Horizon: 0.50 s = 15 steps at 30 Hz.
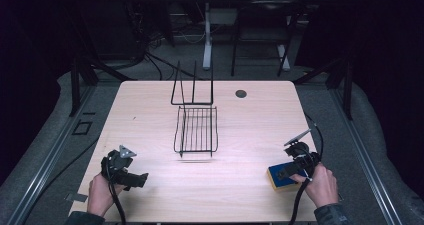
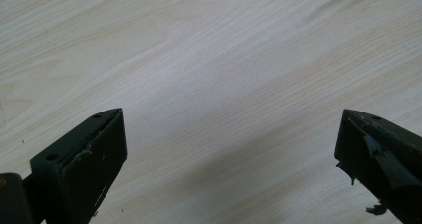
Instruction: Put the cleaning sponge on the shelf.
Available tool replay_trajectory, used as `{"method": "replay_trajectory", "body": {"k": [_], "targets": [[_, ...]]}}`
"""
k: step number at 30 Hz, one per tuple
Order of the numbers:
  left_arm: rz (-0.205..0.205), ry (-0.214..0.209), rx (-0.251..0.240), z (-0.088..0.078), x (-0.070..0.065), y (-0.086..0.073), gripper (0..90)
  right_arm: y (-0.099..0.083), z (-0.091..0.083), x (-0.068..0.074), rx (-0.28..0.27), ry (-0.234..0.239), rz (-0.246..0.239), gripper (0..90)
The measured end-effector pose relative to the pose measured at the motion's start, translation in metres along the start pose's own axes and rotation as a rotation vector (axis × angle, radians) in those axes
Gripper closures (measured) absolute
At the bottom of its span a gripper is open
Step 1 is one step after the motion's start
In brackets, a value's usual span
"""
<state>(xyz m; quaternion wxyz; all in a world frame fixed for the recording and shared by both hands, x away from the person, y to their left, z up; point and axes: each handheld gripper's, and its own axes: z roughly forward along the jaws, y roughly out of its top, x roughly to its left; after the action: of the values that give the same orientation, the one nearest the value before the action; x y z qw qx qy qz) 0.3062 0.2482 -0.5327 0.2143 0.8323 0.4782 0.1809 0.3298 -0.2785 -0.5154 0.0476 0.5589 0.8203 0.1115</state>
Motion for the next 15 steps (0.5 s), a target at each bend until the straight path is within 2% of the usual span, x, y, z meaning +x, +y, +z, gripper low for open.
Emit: {"method": "replay_trajectory", "body": {"k": [1, 2, 5, 8, 10, 13, 15], "targets": [[0.000, 0.001, -0.001, 0.000, 0.000, 0.000, 0.3, 0.000, 0.001, -0.001, 0.002, -0.003, 0.018, 0.0], [0.001, 0.000, 0.000, 0.000, 0.000, 0.000, 0.3, 0.000, 0.001, -0.004, 0.005, 0.001, 0.010, 0.0], [0.003, -0.003, 0.004, 0.001, 0.000, 0.000, 0.3, -0.001, 0.004, -0.008, 0.016, 0.006, 0.033, 0.0], [0.004, -0.004, 0.005, 0.001, 0.000, 0.000, 0.3, -0.002, 0.006, -0.012, 0.020, 0.012, 0.028, 0.0], [0.005, -0.004, 0.009, 0.001, 0.000, 0.000, 0.3, -0.002, 0.007, -0.013, 0.025, 0.019, 0.047, 0.0], [0.007, -0.004, 0.011, 0.002, 0.000, 0.000, 0.3, -0.003, 0.009, -0.018, 0.030, 0.026, 0.049, 0.1], [0.007, -0.004, 0.013, 0.002, 0.000, 0.000, 0.3, -0.003, 0.010, -0.022, 0.034, 0.043, 0.057, 7.2]]}}
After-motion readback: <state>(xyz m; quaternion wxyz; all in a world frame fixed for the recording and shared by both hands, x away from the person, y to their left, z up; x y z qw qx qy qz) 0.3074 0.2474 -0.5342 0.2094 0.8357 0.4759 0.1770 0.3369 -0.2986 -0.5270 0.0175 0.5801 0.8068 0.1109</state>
